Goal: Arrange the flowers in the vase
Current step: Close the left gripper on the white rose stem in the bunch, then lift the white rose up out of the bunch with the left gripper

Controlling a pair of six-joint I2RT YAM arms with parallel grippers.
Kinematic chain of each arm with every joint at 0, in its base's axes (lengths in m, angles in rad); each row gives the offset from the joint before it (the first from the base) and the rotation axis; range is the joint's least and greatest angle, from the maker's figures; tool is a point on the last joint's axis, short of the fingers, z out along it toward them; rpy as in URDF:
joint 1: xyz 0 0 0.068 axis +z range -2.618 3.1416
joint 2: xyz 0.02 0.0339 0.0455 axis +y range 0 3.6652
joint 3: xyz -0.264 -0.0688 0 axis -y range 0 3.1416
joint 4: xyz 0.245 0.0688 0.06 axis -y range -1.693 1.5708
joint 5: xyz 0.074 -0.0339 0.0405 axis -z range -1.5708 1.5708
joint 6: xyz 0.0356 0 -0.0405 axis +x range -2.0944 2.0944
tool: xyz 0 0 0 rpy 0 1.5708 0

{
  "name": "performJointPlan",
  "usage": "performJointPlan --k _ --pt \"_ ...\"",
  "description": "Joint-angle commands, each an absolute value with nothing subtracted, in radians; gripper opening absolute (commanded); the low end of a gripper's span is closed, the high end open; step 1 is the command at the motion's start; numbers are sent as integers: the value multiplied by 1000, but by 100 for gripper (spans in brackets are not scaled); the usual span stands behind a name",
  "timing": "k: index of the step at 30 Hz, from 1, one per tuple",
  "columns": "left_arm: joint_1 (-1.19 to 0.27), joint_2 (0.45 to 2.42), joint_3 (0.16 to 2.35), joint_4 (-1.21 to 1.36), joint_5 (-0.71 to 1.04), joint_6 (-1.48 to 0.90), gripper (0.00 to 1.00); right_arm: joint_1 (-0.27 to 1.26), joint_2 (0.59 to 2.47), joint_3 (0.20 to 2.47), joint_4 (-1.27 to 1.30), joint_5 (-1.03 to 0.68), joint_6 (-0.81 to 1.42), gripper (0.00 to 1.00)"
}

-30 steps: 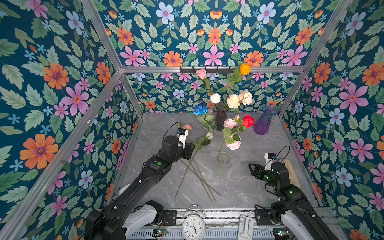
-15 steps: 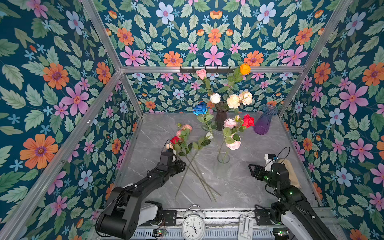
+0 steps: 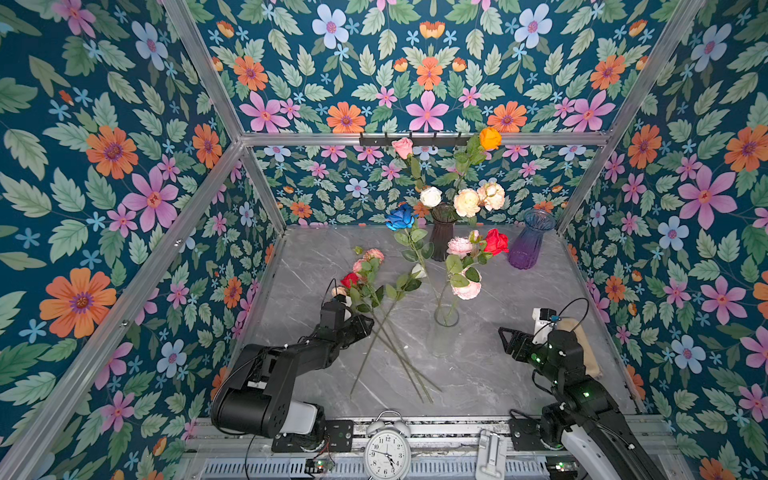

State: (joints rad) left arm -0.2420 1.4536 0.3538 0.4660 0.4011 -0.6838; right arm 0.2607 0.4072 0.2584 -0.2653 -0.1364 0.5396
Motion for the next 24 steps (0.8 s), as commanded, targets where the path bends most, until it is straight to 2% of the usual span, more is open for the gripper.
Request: performJointPlan --k 1,4,6,11,19,24 --pt "-231 1512 335 539 462 -747 30 261 409 258 -269 -127 534 72" --pt "-225 1524 327 596 494 -772 9 261 410 261 -273 -127 534 72" --pt "-224 1490 318 596 485 -775 0 261 410 261 -273 -124 534 72" --pt "-222 1309 325 486 428 -745 0 261 408 262 -277 -123 535 72" --pt "-222 904 441 210 279 -670 0 261 414 261 -272 -121 537 72" --pt "-222 750 459 313 291 -640 0 261 416 261 -266 -121 537 72"
